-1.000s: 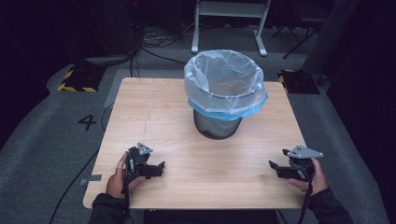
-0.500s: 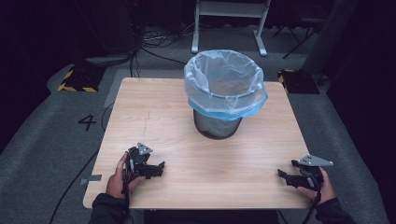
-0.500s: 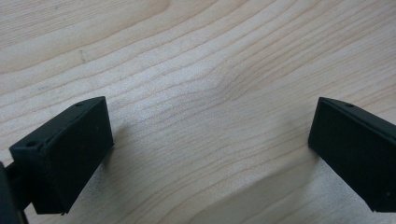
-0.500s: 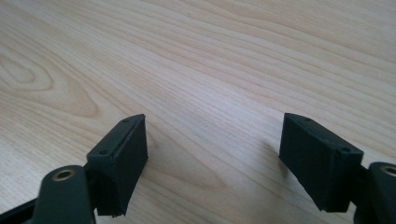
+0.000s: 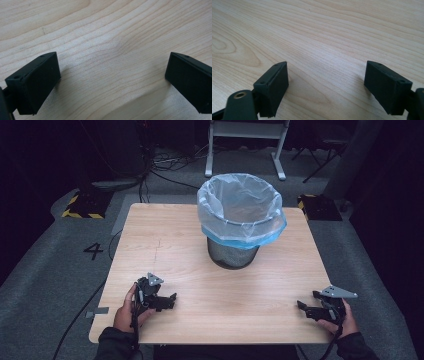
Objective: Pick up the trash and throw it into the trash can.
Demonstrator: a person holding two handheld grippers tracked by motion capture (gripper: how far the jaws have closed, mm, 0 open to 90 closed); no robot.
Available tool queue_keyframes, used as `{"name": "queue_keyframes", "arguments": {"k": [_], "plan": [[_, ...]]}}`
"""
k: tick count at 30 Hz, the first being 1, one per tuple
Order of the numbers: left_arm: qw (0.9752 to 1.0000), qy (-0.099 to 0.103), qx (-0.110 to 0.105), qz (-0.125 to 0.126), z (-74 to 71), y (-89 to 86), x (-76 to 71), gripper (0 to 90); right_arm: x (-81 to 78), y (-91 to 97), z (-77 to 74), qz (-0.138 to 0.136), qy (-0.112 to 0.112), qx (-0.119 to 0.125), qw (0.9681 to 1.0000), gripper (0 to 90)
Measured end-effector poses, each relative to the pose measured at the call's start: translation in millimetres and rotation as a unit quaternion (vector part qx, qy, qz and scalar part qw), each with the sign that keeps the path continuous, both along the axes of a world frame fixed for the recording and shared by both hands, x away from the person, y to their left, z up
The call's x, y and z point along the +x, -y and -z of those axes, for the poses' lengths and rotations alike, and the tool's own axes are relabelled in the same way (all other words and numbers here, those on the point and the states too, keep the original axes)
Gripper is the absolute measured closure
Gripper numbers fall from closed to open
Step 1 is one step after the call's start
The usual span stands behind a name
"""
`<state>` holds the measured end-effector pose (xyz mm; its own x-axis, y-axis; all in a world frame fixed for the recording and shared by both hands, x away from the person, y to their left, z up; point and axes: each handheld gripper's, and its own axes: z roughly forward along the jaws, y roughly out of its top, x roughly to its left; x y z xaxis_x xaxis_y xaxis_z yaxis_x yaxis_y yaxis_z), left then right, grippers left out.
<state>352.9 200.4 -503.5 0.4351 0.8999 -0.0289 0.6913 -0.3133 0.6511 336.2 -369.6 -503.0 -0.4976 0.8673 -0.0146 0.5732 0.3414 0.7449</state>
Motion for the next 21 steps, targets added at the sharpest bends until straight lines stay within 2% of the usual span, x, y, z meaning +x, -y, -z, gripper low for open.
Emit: {"name": "queue_keyframes", "arguments": {"k": [21], "plan": [[1.0,0.0,0.0,0.001,0.0,-0.1,0.0,0.0,1.6,-0.7,0.3,0.003,-0.005,-0.002,1.0,14.5]]}}
